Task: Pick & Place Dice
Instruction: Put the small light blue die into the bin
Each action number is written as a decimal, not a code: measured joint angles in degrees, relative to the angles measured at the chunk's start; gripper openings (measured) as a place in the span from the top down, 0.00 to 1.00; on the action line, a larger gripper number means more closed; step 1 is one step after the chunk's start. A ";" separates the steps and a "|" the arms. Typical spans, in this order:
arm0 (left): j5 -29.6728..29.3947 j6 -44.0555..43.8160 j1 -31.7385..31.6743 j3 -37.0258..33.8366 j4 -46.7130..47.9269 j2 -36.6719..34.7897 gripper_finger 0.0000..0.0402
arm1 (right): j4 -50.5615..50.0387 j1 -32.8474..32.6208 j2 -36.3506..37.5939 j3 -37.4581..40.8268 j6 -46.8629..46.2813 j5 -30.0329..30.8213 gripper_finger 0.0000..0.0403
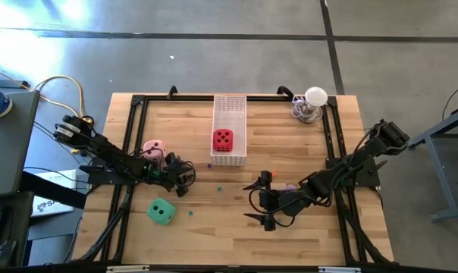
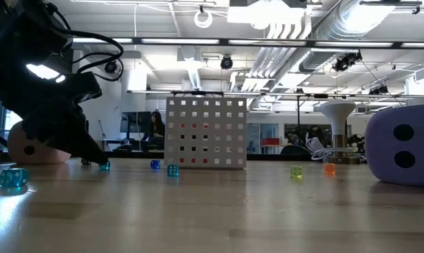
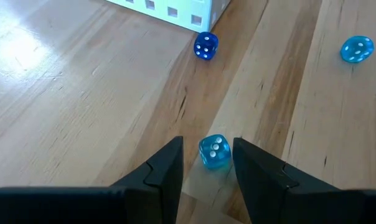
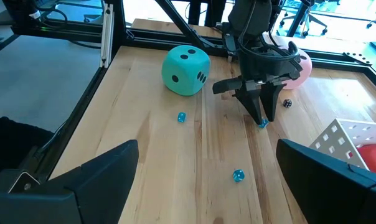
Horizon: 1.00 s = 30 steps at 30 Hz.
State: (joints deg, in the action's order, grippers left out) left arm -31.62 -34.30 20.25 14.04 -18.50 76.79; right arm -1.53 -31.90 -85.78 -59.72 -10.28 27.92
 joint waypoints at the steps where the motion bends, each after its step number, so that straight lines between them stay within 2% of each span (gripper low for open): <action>1: 0.01 0.00 0.00 0.00 0.00 0.00 0.67 | 0.00 0.01 0.00 0.00 0.00 0.00 0.08; 17: 0.01 4.32 0.00 -0.04 -0.08 0.52 0.67 | -0.02 0.00 0.00 0.00 -0.12 -0.02 0.08; 22: -0.89 4.71 0.07 0.00 -2.66 5.32 0.67 | -0.24 0.01 0.00 0.00 -0.38 -0.02 0.08; 30: -1.50 7.33 0.28 0.04 -12.54 13.77 0.67 | -0.43 0.00 0.00 -0.02 -0.63 -0.02 0.08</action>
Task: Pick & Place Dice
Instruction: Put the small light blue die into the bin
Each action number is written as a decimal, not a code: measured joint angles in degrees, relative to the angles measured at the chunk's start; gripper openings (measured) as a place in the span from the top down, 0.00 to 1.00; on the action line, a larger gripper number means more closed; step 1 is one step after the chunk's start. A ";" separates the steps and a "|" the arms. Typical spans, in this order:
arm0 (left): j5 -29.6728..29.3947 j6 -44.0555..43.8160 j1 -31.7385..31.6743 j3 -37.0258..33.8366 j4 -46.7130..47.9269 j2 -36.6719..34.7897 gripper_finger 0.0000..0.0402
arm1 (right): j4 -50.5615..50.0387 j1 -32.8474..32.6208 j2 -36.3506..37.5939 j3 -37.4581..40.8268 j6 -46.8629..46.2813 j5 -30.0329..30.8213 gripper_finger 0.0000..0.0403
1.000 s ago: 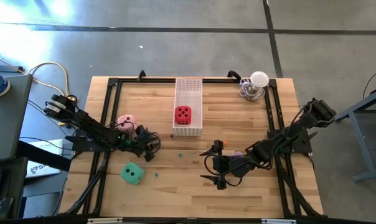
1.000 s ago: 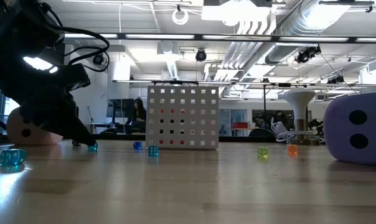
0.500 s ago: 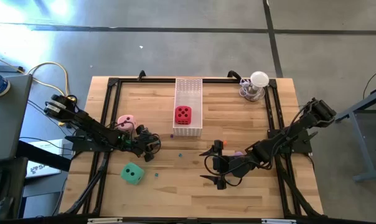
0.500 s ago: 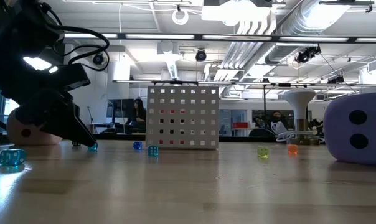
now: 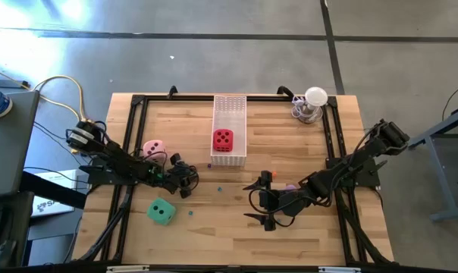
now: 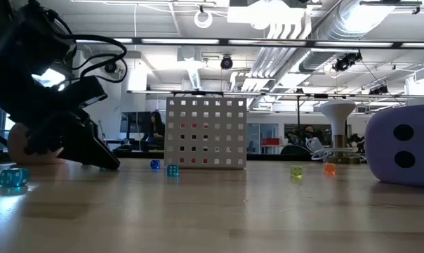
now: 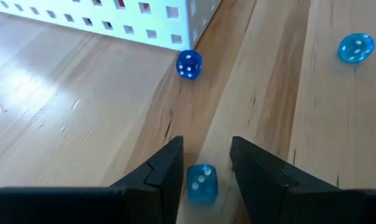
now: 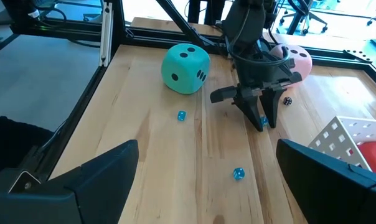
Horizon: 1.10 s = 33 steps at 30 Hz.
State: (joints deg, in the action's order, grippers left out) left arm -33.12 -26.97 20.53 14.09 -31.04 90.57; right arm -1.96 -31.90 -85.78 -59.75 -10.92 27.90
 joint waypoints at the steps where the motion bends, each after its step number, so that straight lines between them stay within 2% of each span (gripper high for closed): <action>1: 0.03 -0.01 0.00 0.02 0.12 0.21 0.67 | -0.03 0.00 0.00 0.00 0.00 0.00 0.08; 7: 0.31 -0.25 1.20 0.06 4.55 -0.53 0.67 | -0.37 0.01 0.00 0.00 -0.02 0.00 0.08; 15: 1.33 -6.91 2.21 0.15 14.12 -4.60 0.67 | -1.20 0.00 0.00 0.00 -1.29 0.00 0.08; 33: 1.18 -10.46 3.28 0.11 17.41 -5.07 0.67 | -1.20 0.00 0.00 0.00 -1.30 0.00 0.08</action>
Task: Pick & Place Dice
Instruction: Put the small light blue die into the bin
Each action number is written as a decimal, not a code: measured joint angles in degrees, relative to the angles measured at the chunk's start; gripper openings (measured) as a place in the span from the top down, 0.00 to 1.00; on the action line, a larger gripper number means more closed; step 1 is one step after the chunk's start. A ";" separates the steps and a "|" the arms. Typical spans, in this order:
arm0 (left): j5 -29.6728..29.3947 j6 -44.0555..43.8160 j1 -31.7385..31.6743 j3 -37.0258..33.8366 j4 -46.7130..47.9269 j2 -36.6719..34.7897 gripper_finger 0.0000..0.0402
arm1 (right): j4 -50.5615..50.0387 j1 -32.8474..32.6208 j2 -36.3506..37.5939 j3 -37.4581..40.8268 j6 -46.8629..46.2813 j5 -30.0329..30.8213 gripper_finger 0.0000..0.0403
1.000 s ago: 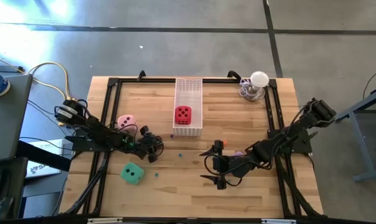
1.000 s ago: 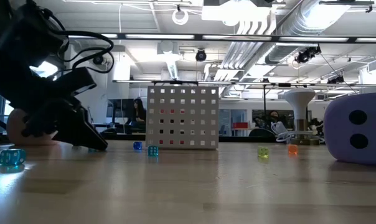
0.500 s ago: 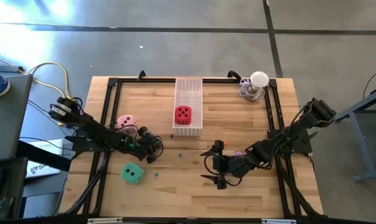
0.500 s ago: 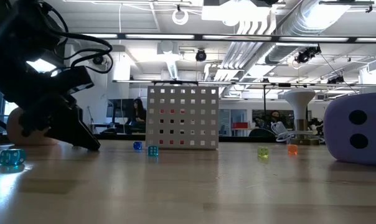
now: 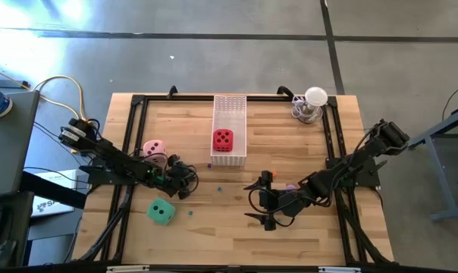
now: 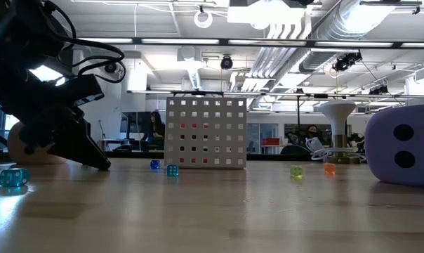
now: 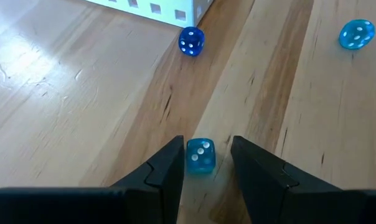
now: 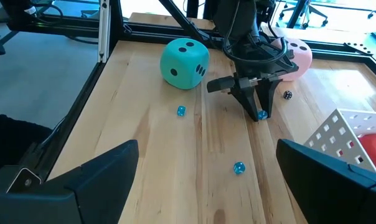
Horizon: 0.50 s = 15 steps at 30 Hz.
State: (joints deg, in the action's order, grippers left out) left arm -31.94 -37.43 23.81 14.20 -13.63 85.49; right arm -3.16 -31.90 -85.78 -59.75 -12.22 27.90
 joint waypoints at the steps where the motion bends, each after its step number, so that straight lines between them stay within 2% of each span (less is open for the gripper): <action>1: 0.02 0.00 0.00 0.00 0.06 0.00 0.67 | 0.00 0.00 0.00 0.00 0.01 0.00 0.08; 6: 0.05 -0.48 0.00 0.00 0.37 0.00 0.68 | 0.00 0.00 0.00 0.00 0.01 0.00 0.08; 15: 1.31 -1.01 -0.01 0.00 0.89 0.00 0.81 | 0.00 0.00 0.00 0.00 -0.23 0.00 0.08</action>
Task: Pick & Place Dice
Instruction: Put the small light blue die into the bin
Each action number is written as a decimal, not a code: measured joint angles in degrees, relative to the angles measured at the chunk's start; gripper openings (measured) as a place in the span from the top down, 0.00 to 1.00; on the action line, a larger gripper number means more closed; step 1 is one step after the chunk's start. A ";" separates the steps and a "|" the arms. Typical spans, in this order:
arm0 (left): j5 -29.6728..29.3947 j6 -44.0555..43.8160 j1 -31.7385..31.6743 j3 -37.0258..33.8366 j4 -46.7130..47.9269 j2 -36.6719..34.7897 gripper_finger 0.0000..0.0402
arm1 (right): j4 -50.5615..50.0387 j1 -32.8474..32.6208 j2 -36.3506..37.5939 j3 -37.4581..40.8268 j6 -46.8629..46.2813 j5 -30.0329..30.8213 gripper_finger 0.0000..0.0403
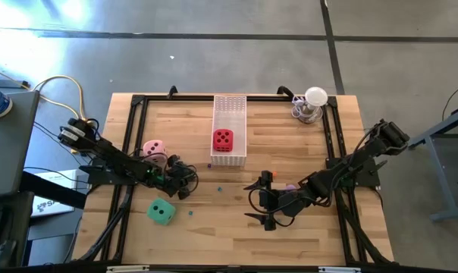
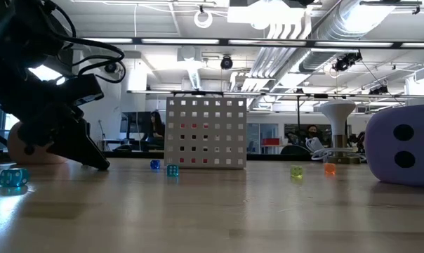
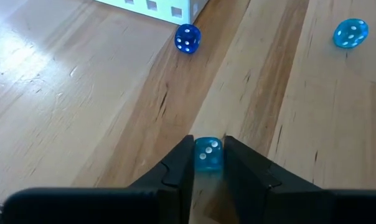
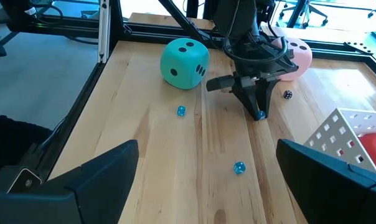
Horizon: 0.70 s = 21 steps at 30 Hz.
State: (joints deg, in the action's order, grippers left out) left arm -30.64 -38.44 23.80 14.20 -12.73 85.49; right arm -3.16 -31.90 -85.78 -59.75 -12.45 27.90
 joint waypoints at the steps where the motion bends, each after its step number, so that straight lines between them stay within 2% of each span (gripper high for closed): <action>1: 0.07 0.00 0.01 0.00 0.01 0.00 0.83 | 0.00 0.01 0.00 0.00 0.00 0.00 0.08; 5: 0.02 0.43 0.46 0.00 0.18 0.00 0.89 | 0.00 0.02 0.00 0.00 0.00 0.00 0.08; 13: -1.08 1.29 1.97 0.81 0.89 -0.23 0.89 | 0.07 0.02 0.00 0.00 0.00 0.00 0.08; 21: 2.12 14.38 -0.69 11.08 7.28 -8.20 0.89 | 0.50 0.00 0.00 0.00 0.02 0.01 0.08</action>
State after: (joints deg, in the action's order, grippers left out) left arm -28.52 -24.06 23.11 25.28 -5.45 77.29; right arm -2.66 -31.90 -85.78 -59.75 -12.43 27.91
